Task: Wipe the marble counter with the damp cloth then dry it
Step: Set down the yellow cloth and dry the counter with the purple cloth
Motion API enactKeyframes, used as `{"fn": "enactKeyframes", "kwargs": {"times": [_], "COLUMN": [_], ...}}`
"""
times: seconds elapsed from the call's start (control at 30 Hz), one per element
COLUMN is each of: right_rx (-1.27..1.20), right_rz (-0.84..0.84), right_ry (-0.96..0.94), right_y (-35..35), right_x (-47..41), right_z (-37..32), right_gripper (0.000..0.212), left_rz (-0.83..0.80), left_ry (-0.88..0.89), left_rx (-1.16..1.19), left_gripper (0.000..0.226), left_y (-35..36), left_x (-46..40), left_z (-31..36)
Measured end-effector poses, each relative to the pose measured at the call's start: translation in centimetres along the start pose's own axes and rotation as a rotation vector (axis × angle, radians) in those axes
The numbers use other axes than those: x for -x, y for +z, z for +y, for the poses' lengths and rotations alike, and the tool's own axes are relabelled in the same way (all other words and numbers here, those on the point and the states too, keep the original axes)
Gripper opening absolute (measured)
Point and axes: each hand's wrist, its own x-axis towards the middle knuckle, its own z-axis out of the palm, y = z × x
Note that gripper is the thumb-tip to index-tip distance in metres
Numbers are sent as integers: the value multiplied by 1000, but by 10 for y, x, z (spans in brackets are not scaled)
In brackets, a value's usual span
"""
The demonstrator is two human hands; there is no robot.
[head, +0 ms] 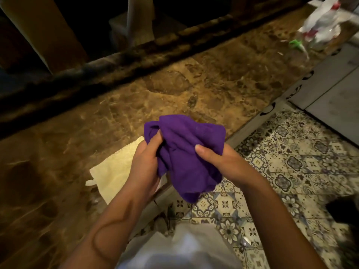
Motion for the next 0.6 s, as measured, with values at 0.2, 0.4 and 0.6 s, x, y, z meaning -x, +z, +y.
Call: {"fn": "enactKeyframes", "kwargs": {"times": [0.2,0.4,0.6], "right_rx": [-31,-45,-129], "right_rz": [63,-73,-312], "right_ry": [-122,31,275], "right_y": [-28,-78,-124], "right_x": [-54,-113,-163], "right_z": [-2,2,20], "right_gripper": [23,32,14], "left_rz": [-118,196,472], "left_ry": [216,161,-52], "left_rx": [-423,-347,-199], "left_gripper": [28,22,11], "left_y": [5,28,53], "left_x": [-34,-73,-91], "left_z": [-4,-27,-60]}}
